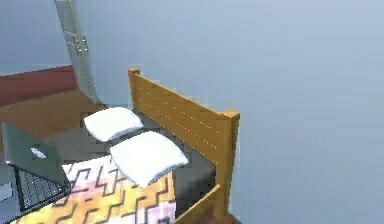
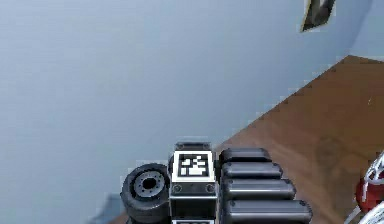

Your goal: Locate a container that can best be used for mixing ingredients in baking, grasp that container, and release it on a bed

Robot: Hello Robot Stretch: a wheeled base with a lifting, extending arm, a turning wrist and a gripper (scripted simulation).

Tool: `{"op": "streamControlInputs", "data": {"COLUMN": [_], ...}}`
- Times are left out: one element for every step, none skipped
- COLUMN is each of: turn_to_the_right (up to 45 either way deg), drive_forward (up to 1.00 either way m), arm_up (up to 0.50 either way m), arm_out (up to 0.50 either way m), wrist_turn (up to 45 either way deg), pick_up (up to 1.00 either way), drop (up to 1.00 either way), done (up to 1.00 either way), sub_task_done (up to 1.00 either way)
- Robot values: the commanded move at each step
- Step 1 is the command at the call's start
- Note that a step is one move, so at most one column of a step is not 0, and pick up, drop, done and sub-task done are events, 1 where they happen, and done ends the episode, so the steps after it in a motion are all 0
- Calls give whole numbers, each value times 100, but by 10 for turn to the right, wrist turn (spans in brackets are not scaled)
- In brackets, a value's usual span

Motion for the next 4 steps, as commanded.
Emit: {"op": "streamControlInputs", "data": {"turn_to_the_right": [-450,-360,450,360], "drive_forward": [0,0,0,0], "arm_up": [0,0,0,0], "arm_out": [0,0,0,0], "wrist_turn": [0,0,0,0], "pick_up": [0,0,0,0], "drop": [0,0,0,0], "done": [0,0,0,0], "sub_task_done": [0,0,0,0]}}
